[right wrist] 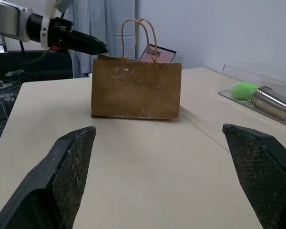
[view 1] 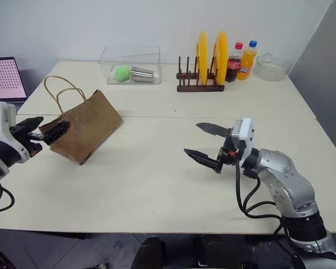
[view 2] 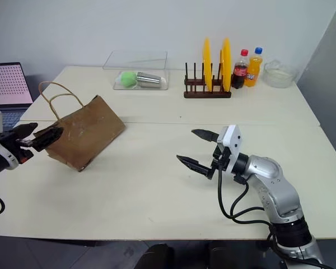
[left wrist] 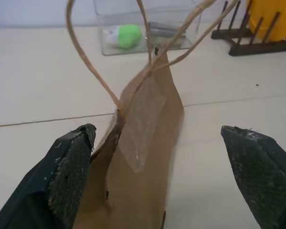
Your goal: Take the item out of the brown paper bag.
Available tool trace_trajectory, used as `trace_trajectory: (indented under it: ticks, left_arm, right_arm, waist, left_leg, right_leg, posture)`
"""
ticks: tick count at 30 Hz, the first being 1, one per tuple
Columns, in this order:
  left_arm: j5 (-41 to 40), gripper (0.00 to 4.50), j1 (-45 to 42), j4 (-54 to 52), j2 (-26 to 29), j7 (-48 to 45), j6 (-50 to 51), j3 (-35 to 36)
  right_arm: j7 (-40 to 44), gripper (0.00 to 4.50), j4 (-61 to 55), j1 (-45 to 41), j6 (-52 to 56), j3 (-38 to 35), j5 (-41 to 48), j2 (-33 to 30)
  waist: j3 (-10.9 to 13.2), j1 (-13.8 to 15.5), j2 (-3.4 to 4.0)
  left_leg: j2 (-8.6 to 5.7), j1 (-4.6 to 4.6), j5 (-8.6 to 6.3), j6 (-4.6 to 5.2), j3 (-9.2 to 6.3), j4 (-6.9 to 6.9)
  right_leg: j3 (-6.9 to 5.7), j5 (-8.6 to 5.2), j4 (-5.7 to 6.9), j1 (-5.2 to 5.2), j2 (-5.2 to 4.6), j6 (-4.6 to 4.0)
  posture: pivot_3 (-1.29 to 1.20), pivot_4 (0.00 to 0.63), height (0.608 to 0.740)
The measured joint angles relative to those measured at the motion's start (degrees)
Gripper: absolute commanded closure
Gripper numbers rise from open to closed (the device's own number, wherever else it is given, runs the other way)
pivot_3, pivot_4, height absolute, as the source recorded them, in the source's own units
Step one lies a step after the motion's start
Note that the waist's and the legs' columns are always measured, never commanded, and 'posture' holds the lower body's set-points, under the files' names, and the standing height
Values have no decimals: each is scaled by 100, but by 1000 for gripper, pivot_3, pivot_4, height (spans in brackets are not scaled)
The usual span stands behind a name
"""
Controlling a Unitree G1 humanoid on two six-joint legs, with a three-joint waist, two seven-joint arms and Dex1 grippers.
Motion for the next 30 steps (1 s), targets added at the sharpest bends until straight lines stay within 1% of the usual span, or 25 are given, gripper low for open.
trace_trajectory:
  ticks: [4,7,9,11,14,17,22,25,30]
  left_arm:
    - [350,38,-613,890,177,-313,-154,-528]
    - [696,38,-1248,1725,201,-533,-302,-988]
    - [867,38,-1549,2099,201,-674,-350,-1208]
    - [1121,38,-2020,2716,201,-841,-609,-1477]
    - [1405,38,-2635,3468,200,-985,-971,-1652]
    - [1614,38,-3053,3976,198,-1147,-1308,-1735]
    - [1755,38,-3393,4412,197,-1449,-1546,-1748]
    - [1783,640,-3472,4523,205,-1657,-1563,-1748]
    - [1980,2237,-3676,4793,304,-1728,-1776,-1746]
  right_arm:
    - [-62,0,-100,8,59,-16,1,-22]
    - [-109,0,-243,11,125,-14,2,-61]
    - [-121,0,-306,10,191,-18,4,-99]
    - [-146,0,-338,-3,254,-17,5,-130]
    - [-156,0,-419,-22,319,-17,8,-166]
    - [-179,0,-444,-30,355,-18,9,-179]
    - [-225,0,-486,-31,443,-19,11,-208]
    - [-232,0,-496,-31,453,-18,11,-208]
    - [-229,0,-496,-57,461,-17,11,-209]
  waist:
    - [0,-33,0]
    - [0,-23,-2]
    - [0,-25,-2]
    - [1,-22,-3]
    - [1,-21,-4]
    - [1,-28,-5]
    - [1,-32,-6]
    - [1,-34,-6]
    - [2,-34,-7]
  left_leg:
    - [0,-14,0,-1,8,-2]
    - [0,-35,2,-4,8,-1]
    - [0,-37,2,-4,9,-1]
    - [0,-37,2,-4,8,0]
    - [-1,-39,2,-3,9,1]
    - [-1,-39,2,-3,13,1]
    - [-1,-41,2,-3,13,1]
    - [-1,-41,2,-3,14,2]
    - [-1,-41,2,-2,12,4]
  right_leg:
    - [9,1,4,-20,-1,-2]
    - [9,10,14,-46,0,-15]
    - [9,17,14,-46,-1,-27]
    - [8,18,16,-46,-1,-28]
    - [7,17,16,-47,0,-27]
    - [9,17,16,-48,-1,-27]
    - [8,18,17,-49,-1,-27]
    - [9,18,18,-49,-1,-27]
    - [8,4,22,-49,-1,-3]
  posture:
    - [0,150,740]
    - [0,150,740]
    - [0,150,740]
    - [0,150,740]
    - [0,150,740]
    - [0,150,740]
    - [0,150,740]
    - [0,150,740]
    - [0,150,740]
